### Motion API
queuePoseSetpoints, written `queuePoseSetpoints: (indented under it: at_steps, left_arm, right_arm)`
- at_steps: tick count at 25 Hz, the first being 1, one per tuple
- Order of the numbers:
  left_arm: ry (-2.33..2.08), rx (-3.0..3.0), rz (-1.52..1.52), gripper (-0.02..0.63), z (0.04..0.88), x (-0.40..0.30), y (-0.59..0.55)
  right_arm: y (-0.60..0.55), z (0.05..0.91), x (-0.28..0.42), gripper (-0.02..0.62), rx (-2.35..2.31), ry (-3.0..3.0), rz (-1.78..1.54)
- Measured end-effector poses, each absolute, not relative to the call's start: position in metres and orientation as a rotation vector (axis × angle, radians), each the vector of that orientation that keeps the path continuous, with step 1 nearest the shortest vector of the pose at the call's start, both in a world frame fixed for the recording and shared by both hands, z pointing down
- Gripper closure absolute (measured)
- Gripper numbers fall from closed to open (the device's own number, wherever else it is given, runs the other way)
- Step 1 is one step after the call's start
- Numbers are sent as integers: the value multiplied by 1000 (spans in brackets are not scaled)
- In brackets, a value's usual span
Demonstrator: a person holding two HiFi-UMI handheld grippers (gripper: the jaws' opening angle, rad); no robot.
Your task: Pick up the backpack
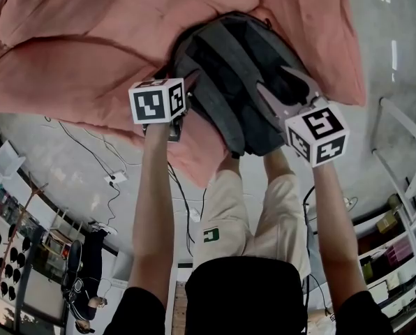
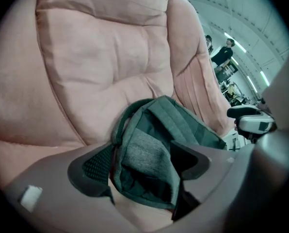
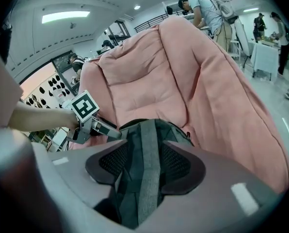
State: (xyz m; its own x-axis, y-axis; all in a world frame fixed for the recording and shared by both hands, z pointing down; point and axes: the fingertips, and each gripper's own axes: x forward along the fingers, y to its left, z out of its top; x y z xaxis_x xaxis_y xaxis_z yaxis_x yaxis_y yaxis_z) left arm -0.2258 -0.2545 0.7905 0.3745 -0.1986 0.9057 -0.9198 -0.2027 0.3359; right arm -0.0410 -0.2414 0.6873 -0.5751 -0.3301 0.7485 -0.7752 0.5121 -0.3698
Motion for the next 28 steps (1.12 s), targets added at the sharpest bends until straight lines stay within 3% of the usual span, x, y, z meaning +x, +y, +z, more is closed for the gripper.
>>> queuePoseSetpoints:
  at_steps: [6,28]
  left_arm:
    - [-950,1553,997,204,812,-227,-250]
    - [-855,1559,973,206,834,-221,-249]
  right_arm:
    - [-242,698,-37,396,893,-2135,959]
    - [-215,783,-47,396,756,-2028,975]
